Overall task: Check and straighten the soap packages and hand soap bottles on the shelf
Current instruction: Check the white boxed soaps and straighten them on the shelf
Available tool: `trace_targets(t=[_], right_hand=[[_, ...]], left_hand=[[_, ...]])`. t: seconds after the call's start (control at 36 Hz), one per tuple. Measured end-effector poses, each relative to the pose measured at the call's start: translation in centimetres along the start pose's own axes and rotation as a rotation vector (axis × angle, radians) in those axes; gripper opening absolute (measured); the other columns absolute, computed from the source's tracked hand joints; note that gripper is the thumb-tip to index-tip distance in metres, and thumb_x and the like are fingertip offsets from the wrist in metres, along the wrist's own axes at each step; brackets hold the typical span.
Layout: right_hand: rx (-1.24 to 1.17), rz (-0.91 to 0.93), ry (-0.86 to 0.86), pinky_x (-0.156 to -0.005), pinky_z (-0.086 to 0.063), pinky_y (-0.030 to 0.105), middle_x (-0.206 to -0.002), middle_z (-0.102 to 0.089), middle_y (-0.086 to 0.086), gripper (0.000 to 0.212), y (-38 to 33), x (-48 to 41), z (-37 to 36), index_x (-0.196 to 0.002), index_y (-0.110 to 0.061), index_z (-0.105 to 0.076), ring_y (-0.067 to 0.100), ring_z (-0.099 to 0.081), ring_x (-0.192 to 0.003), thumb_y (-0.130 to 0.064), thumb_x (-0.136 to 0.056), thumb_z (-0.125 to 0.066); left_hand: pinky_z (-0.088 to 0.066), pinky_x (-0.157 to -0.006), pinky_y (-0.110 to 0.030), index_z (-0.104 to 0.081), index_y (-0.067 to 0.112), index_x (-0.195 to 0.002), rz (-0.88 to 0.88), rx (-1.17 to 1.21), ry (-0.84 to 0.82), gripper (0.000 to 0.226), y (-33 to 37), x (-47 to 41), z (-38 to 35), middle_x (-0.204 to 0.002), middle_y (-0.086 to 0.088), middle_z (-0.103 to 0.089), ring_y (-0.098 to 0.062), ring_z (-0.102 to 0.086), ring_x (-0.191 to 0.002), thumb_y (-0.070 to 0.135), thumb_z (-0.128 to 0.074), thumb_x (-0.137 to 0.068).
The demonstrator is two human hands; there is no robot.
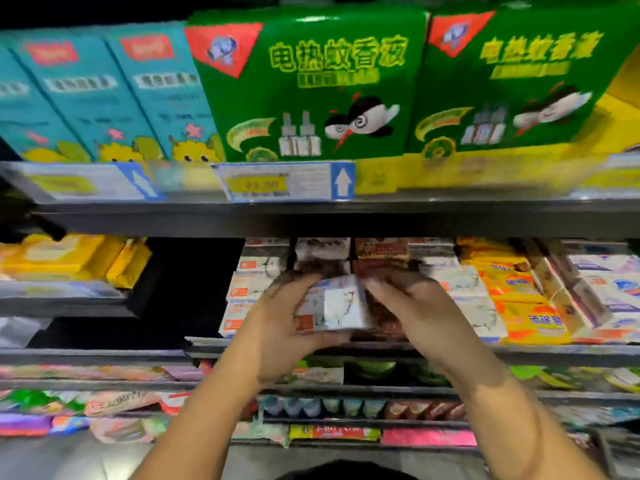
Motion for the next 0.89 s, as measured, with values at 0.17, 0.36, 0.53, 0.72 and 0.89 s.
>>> trace_targets(t=[0.17,0.36,0.53,0.72,0.89], right_hand=[[0.506,0.092,0.037,-0.089,-0.045,0.015,-0.106,-0.072,-0.017,0.024,-0.6,-2.8,-4.7,-0.118,-0.036,-0.069,0.000,-0.061,-0.103,-0.040,-0.097,-0.059],[0.896,0.325,0.060,-0.114,-0.028,0.038,-0.136,-0.059,0.012,0.058,-0.7,-4.4,-9.5,-0.133,-0.013,-0.060,0.030,-0.041,-0.131,-0.048,-0.092,-0.040],[1.013,0.178,-0.093,-0.125,-0.001,0.040,-0.167,0.001,-0.005,0.072,1.8,-5.7,-10.1,-0.158,-0.036,-0.013,0.018,0.006,-0.154,-0.068,-0.095,-0.027],[1.038,0.182,-0.067,-0.124,-0.004,0.040,-0.167,0.001,-0.011,0.063,2.3,-5.5,-10.2,-0.155,-0.041,-0.013,0.013,0.006,-0.154,-0.066,-0.099,-0.027],[1.028,0.169,-0.076,-0.125,-0.001,0.036,-0.167,0.003,-0.008,0.070,2.1,-5.1,-10.1,-0.158,-0.037,-0.006,0.014,0.006,-0.154,-0.070,-0.097,-0.021]], left_hand=[[-0.040,-0.076,0.003,-0.047,0.011,-0.140,0.120,0.167,0.062,0.077,-7.7,-1.9,3.4,-0.139,-0.006,-0.049,-0.017,-0.052,-0.122,0.008,-0.084,-0.073],[-0.041,-0.091,-0.011,-0.048,0.022,-0.143,0.190,0.138,0.095,0.068,-12.4,-4.5,5.0,-0.132,0.007,-0.052,-0.002,-0.055,-0.118,0.026,-0.079,-0.083],[-0.033,-0.104,-0.020,-0.050,0.022,-0.142,0.073,-0.052,0.146,0.074,-12.3,-7.9,6.8,-0.138,0.005,-0.039,-0.014,-0.037,-0.132,0.018,-0.084,-0.076],[-0.029,-0.111,-0.028,-0.037,0.017,-0.150,0.111,-0.274,0.168,0.076,-12.5,-13.1,7.8,-0.152,-0.017,-0.029,-0.032,-0.033,-0.139,0.029,-0.075,-0.086],[-0.028,-0.110,-0.030,-0.035,0.013,-0.151,0.095,-0.396,-0.013,0.071,-12.4,-15.8,5.9,-0.156,-0.014,-0.034,-0.031,-0.028,-0.144,0.031,-0.069,-0.091]])
Point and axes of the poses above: each hand's wrist, its own x-axis away from the middle knuckle, its own z-axis out of the back of the hand, y = z × x, the point moved 10 cm from there along -x, towards the middle knuckle
